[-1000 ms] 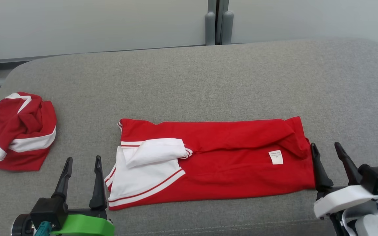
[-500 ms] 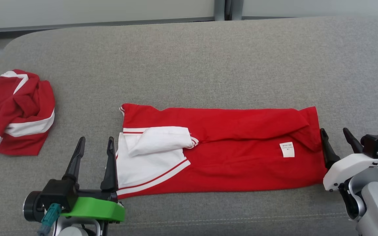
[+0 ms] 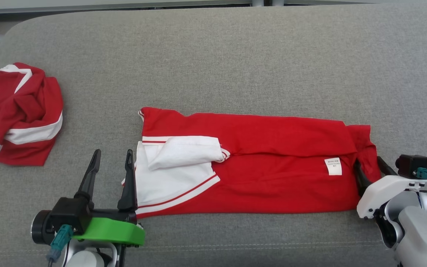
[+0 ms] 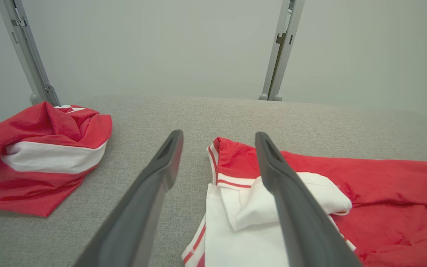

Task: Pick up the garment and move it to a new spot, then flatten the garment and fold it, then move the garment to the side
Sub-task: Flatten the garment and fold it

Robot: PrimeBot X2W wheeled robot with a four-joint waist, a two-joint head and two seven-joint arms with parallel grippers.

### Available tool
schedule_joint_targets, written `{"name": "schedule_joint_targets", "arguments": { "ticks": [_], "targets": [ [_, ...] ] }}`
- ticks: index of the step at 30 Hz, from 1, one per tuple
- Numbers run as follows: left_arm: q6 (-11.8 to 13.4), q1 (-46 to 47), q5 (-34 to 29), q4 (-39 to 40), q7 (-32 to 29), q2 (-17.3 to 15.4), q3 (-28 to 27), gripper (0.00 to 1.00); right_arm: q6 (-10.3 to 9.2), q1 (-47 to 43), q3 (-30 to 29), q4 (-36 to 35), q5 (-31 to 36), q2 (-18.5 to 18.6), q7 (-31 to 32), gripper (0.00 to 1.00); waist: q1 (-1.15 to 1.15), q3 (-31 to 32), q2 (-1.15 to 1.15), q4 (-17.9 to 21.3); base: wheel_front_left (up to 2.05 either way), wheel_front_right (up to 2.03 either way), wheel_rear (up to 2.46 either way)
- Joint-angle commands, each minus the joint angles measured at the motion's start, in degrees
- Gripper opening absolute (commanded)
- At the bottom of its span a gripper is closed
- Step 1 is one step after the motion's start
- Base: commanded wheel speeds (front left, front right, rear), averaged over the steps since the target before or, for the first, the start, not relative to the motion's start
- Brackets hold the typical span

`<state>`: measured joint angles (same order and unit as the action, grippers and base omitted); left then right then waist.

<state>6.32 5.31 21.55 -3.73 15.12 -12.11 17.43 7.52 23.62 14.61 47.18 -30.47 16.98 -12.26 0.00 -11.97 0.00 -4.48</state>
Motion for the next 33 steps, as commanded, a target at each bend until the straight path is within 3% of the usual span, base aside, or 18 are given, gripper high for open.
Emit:
{"name": "schedule_joint_targets", "arguments": {
  "ticks": [1, 4, 5, 6, 7, 12, 26, 33],
  "targets": [
    [-0.4, 0.8, -0.5, -0.1, 0.0, 0.2, -0.4, 1.00, -0.07, -0.3, 1.3, 1.5, -1.3, -0.1, 1.8, 1.00, 0.00, -0.2, 0.00, 0.2, 0.00, 0.00, 0.00],
    [-0.9, 0.9, -0.9, -0.6, 0.0, 0.6, -0.8, 1.00, -0.04, -0.5, 4.1, 1.6, -4.3, -0.6, 4.5, 1.00, 0.00, -0.2, 0.00, 0.4, 0.00, 0.00, 0.00],
    [-1.1, 0.9, -1.1, -0.7, 0.0, 0.7, -0.9, 1.00, -0.02, -0.6, 5.1, 1.3, -5.3, -0.7, 4.9, 0.63, 0.00, -0.1, 0.00, 0.4, 0.00, 0.00, 0.00],
    [-1.2, 0.9, -1.2, -0.8, 0.0, 0.9, -1.0, 1.00, 0.00, -0.9, 6.1, 0.8, -6.6, -1.0, 5.7, 0.17, 0.00, 0.0, 0.00, 0.5, 0.00, 0.00, 0.00],
    [-1.4, 0.9, -1.2, -0.9, 0.0, 1.1, -1.2, 1.00, 0.07, -1.1, 6.9, 0.5, -7.5, -0.9, 6.2, 0.00, 0.00, 0.0, 0.00, 0.5, 0.00, 0.00, 0.00],
    [-1.9, 0.6, -1.8, -1.1, 0.0, 1.5, -1.8, 1.00, -0.04, -1.1, 8.5, -0.2, -11.4, 1.1, 5.6, 0.00, 0.00, 0.2, 0.00, 0.6, 0.00, 0.00, 0.00],
    [-3.3, 0.3, -3.1, -1.4, 0.0, 2.8, -3.4, 1.00, -0.12, 3.6, 1.6, 6.1, -15.9, 9.8, -1.3, 0.00, 0.00, 0.2, 0.00, 1.7, 0.00, 0.00, 0.00],
    [-3.5, -0.2, -3.7, -1.7, 0.0, 3.2, -4.0, 1.00, -0.08, 5.4, 1.2, 6.8, -14.5, 9.7, -2.6, 0.00, 0.00, 1.2, 0.00, 2.8, 0.00, 0.00, 0.00]
  ]
}}
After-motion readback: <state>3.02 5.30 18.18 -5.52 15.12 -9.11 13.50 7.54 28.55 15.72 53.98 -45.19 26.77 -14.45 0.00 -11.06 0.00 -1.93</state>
